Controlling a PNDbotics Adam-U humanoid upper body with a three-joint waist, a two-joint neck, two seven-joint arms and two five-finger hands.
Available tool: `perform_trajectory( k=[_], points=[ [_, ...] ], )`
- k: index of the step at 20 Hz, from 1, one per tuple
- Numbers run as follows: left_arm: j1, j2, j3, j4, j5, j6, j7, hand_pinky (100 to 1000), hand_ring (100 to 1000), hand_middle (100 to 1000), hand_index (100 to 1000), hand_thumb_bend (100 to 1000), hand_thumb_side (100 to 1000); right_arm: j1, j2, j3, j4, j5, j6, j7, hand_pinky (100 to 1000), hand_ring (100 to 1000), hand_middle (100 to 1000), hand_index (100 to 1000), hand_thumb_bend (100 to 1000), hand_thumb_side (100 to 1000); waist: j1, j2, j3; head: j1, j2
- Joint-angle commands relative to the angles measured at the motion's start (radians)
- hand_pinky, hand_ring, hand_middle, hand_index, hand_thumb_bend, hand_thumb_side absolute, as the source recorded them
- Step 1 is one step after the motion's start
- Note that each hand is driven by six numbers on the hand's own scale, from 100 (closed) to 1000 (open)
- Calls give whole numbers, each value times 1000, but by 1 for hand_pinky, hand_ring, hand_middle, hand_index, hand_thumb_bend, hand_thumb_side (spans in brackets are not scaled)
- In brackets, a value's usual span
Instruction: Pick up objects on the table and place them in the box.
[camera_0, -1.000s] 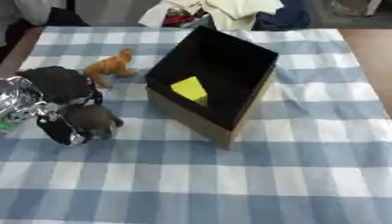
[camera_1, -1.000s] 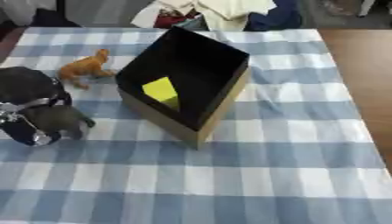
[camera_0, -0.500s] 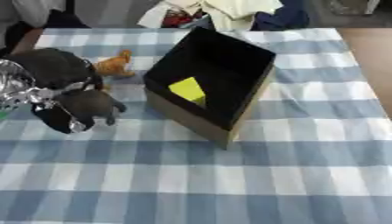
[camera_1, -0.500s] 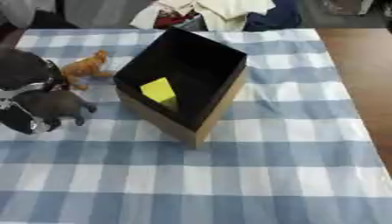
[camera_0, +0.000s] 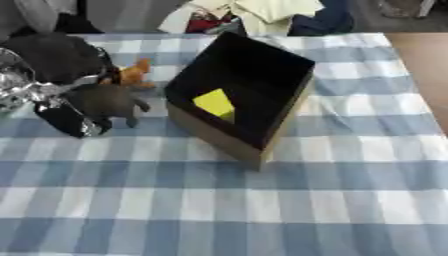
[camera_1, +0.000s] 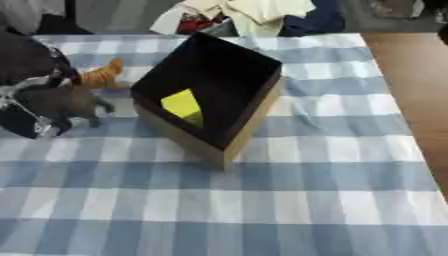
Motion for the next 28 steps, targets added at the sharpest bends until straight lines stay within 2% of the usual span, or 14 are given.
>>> perform_trajectory(
  k=[1,10,16,22,28],
  points=[
    [-59,8,2,-15,29,-11,-5,417,456,314,470,100,106,-15,-21,1,-20,-11,0,3,1000,956,735,893,100,714,4,-26,-3,4,0],
    [-229,-84,-37,2,90,-13,-28,413,452,313,466,100,139,-17,-18,5,-22,-14,3,10,1000,956,734,894,100,713,15,-25,-21,17,-3],
    [-320,-151,-65,48,107,-12,-8,411,449,312,462,100,167,-24,-13,8,-25,-17,6,14,1000,957,733,894,100,713,18,-21,-34,29,-11],
    [-372,-198,-98,102,75,-11,52,413,451,314,464,100,170,-29,-1,14,-30,-19,11,25,1000,957,732,895,100,716,24,-14,-55,48,-20],
    [-405,-253,-110,172,50,-37,161,422,454,322,470,100,231,-43,13,21,-35,-25,16,37,1000,957,732,896,100,720,26,1,-78,77,-33]
  ],
)
